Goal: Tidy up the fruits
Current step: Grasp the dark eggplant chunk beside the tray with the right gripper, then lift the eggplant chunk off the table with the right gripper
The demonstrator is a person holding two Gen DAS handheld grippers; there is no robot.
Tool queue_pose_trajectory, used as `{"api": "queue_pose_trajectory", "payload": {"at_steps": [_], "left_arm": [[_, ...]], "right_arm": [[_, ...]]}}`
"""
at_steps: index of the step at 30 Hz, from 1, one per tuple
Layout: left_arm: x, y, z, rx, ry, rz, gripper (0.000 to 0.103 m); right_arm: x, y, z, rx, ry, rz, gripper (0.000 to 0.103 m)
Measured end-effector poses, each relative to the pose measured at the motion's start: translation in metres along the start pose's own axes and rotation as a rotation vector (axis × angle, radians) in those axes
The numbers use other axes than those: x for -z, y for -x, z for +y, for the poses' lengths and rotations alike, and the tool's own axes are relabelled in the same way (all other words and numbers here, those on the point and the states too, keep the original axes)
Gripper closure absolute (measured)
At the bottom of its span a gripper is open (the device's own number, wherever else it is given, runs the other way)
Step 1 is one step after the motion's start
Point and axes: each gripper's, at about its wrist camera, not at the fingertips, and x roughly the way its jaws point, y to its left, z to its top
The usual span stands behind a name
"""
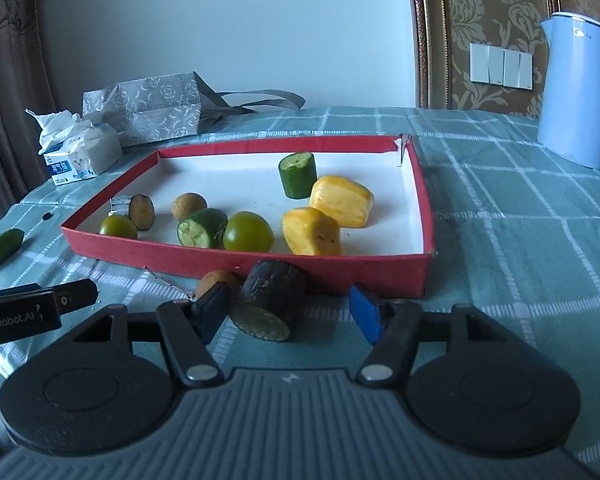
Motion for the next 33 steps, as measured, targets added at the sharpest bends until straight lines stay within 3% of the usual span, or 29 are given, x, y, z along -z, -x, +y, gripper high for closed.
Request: {"api": "queue_pose_trajectory", "payload": {"at_steps": [22, 23, 24, 25, 33], "left_arm": [[0.001, -0.001, -0.001, 0.01, 0.002, 0.005, 0.023], [0.0, -0.001, 0.0, 0.01, 0.002, 0.005, 0.023], [0.0, -0.001, 0.0, 0.01, 0.002, 0.005, 0.023], [0.0, -0.001, 0.0, 0.01, 0.002, 0.005, 0.022], [0.0, 0.0, 0.0, 0.011, 0.004, 0.005, 0.022]], "right_arm": [[0.002, -0.005, -0.002, -0.081, -0.083, 0.012, 0.043], [0.003, -0.004, -0.003, -0.091, -0.095, 0.011, 0.048], [0.002, -0.004, -0.005, -0.117, -0.115, 0.014, 0.062], [0.003, -0.004, -0.007, -0.133, -0.129, 0.016, 0.069], [0.006, -0.002, -0.001, -0.135, -0.082, 0.023, 0.068]]}}
